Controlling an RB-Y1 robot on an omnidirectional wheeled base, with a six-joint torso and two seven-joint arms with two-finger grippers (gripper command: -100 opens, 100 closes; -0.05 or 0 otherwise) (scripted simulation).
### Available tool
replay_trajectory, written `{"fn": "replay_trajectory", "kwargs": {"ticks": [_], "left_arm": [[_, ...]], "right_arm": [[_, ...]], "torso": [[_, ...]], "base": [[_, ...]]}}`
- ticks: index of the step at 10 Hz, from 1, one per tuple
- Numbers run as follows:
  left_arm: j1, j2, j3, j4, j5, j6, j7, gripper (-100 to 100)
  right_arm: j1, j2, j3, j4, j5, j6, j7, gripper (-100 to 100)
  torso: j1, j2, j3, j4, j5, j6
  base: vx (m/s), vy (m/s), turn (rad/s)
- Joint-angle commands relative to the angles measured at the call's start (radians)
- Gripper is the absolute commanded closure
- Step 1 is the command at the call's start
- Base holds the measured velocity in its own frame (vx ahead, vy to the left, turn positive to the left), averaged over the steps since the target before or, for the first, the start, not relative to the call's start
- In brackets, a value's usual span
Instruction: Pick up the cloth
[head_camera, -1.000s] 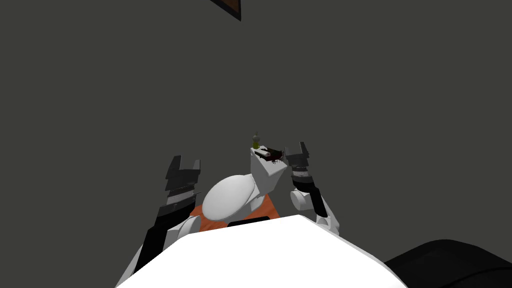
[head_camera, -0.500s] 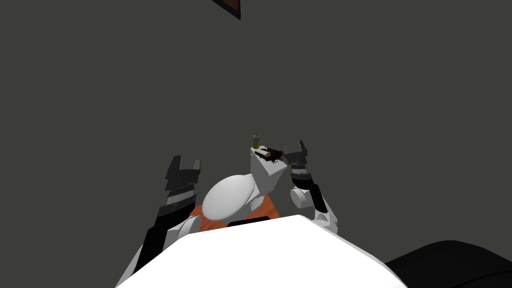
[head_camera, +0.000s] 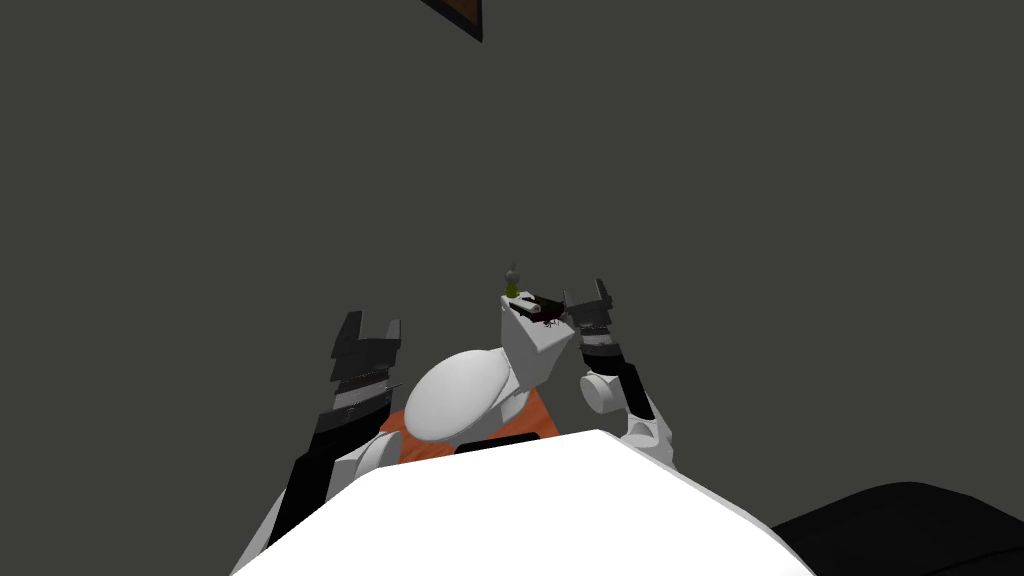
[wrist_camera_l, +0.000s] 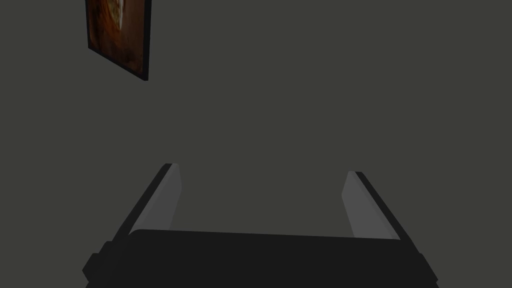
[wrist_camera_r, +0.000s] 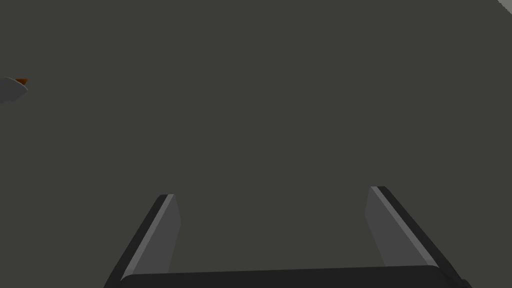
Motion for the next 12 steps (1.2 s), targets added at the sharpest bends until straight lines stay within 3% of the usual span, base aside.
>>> {"fn": "replay_trajectory", "kwargs": {"ticks": [1, 5, 12], "left_arm": [[0.0, 0.0, 0.0, 0.0, 0.0, 0.0, 0.0, 0], [0.0, 0.0, 0.0, 0.0, 0.0, 0.0, 0.0, 0], [0.0, 0.0, 0.0, 0.0, 0.0, 0.0, 0.0, 0]], "right_arm": [[0.0, 0.0, 0.0, 0.0, 0.0, 0.0, 0.0, -100], [0.0, 0.0, 0.0, 0.0, 0.0, 0.0, 0.0, -100], [-0.034, -0.093, 0.013, 0.001, 0.192, -0.025, 0.064, -100]], "torso": [[0.0, 0.0, 0.0, 0.0, 0.0, 0.0], [0.001, 0.0, 0.0, 0.0, 0.0, 0.0], [0.001, 0.001, 0.0, 0.0, 0.0, 0.0]], "base": [[0.0, 0.0, 0.0], [0.001, -0.001, 0.003], [-0.003, -0.001, -0.014]]}}
